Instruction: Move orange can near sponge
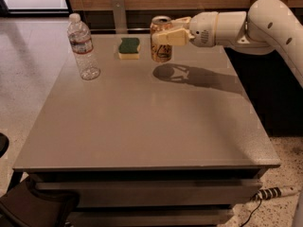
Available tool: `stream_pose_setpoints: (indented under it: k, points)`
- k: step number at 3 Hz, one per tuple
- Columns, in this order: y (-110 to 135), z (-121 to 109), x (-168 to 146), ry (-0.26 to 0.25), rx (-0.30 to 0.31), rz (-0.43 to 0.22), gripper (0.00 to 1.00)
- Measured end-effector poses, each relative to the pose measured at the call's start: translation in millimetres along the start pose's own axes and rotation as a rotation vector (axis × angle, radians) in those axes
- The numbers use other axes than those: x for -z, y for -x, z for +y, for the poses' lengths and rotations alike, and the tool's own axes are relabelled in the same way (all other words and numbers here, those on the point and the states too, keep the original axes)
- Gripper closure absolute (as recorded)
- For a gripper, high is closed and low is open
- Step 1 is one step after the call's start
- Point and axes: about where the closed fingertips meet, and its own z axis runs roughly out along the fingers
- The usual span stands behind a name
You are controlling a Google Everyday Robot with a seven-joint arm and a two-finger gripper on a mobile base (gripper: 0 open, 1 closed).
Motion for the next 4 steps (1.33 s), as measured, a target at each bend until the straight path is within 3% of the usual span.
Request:
stream_pose_setpoints:
  k: [1, 2, 3, 4]
  points:
    - [6, -55, 9, -0.132, 0.029, -0.027, 1.00]
    - [-3, -81, 4, -0.190, 0.043, -0.041, 1.00]
    - [-16, -96, -16, -0.198, 0.056, -0.043, 1.00]
    - [-35, -104, -54, -0.182, 0.026, -0.024, 1.00]
